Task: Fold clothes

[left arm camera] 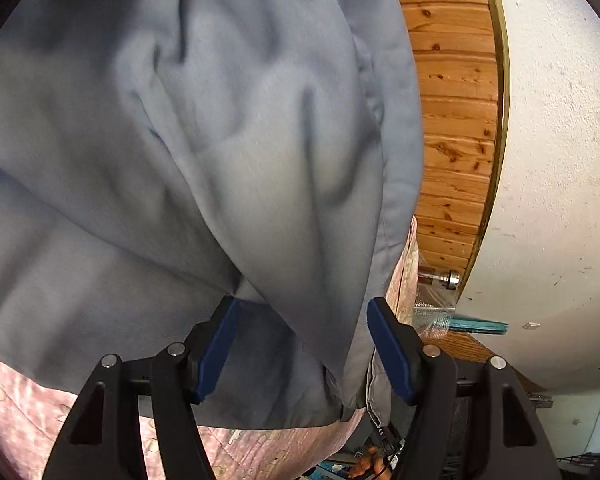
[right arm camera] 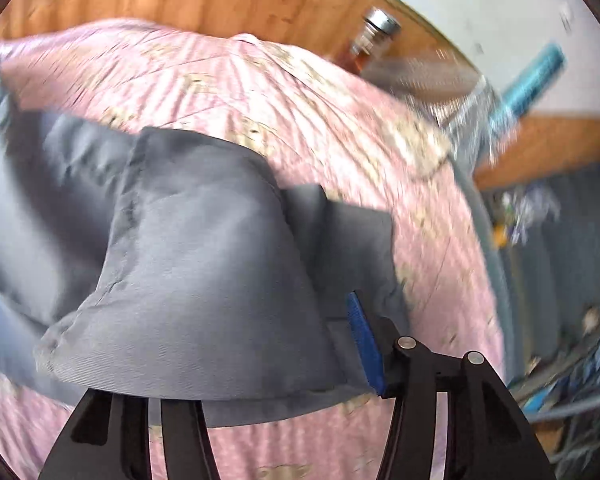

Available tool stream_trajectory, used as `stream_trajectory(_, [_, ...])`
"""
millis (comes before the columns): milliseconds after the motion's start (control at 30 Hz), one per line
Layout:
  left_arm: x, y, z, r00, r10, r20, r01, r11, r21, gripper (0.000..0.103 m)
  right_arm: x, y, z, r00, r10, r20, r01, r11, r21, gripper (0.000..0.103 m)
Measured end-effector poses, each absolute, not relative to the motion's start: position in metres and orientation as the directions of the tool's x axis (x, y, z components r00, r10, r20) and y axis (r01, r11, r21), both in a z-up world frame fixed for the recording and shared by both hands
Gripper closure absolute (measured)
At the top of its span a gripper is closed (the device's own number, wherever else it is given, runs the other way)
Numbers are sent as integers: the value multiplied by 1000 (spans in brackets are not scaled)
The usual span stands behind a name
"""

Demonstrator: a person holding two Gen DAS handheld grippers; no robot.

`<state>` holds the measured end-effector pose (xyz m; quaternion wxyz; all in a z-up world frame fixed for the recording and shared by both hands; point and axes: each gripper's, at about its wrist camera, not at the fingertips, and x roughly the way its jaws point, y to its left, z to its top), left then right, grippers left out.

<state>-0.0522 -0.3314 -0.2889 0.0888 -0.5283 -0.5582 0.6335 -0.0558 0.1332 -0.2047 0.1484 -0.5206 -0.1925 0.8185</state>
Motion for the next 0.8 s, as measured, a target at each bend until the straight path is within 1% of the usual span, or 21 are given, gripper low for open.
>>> stream_trajectory(67, [-51, -316, -295, -418, 695, -585, 483, -375, -791, 35, -56, 112, -209, -475, 454, -753, 71, -834, -548, 50])
stream_trajectory(133, [-55, -302, -299, -421, 686, -593, 497, -373, -784, 35, -54, 88, -215, -536, 427, -728, 191, -779, -597, 50])
stream_trajectory(167, [-59, -294, -300, -420, 693, -586, 495, -367, -788, 35, -54, 81, -215, -563, 412, -717, 235, -751, -616, 53])
stream_trajectory(200, [-64, -286, -301, -414, 702, -580, 487, -368, -792, 35, -58, 78, -216, -580, 391, -715, 268, -737, -621, 68])
stream_trajectory(233, [-68, -279, -302, -404, 703, -586, 481, -381, -789, 35, -64, 80, -209, -574, 367, -732, 270, -759, -593, 100])
stream_trajectory(267, [-73, -273, -302, -398, 701, -591, 476, -393, -787, 35, -71, 85, -200, -569, 342, -748, 256, -790, -556, 101])
stream_trajectory(300, [-80, -270, -300, -407, 713, -570, 457, -382, -803, 36, -80, 108, -173, -574, 309, -758, 144, -873, -465, 101])
stream_trajectory(333, [-87, -269, -291, -427, 724, -542, 417, -374, -828, 68, -87, 133, -145, -582, 276, -765, 25, -934, -357, 101])
stream_trajectory(367, [-94, -270, -276, -449, 724, -524, 368, -385, -846, 94, -88, 165, -119, -591, 240, -770, -116, -970, -213, 101])
stream_trajectory(400, [-99, -274, -257, -479, 725, -494, 312, -386, -868, 103, -77, 205, -99, -607, 196, -770, -253, -966, -46, 101])
stream_trajectory(433, [-98, -282, -235, -512, 729, -454, 252, -378, -891, 103, -65, 242, -82, -626, 155, -764, -371, -921, 116, 101])
stream_trajectory(467, [-94, -292, -213, -539, 732, -417, 197, -372, -907, 103, -49, 272, -82, -635, 118, -763, -446, -863, 238, 101])
stream_trajectory(500, [-88, -302, -196, -556, 735, -388, 151, -370, -917, 103, -34, 300, -94, -635, 69, -769, -507, -789, 348, 101])
stream_trajectory(533, [-80, -310, -190, -550, 740, -386, 131, -380, -916, 102, -26, 317, -113, -622, 33, -782, -550, -729, 407, 101])
stream_trajectory(600, [-63, -321, -200, -505, 746, -434, 147, -421, -895, 102, -12, 340, -167, -559, -43, -828, -627, -632, 456, 101])
stream_trajectory(667, [-46, -324, -234, -430, 735, -524, 221, -477, -851, 102, 4, 357, -229, -521, -154, -839, -699, -488, 523, 101])
stream_trajectory(700, [-39, -323, -250, -400, 722, -565, 249, -507, -825, 102, 10, 363, -247, -514, -175, -840, -727, -431, 535, 101])
stream_trajectory(733, [-34, -323, -262, -385, 708, -592, 273, -526, -806, 102, 15, 368, -262, -511, -194, -838, -748, -380, 544, 101])
stream_trajectory(800, [-32, -325, -272, -388, 691, -611, 304, -530, -792, 102, 6, 373, -254, -536, -199, -821, -734, -371, 569, 101])
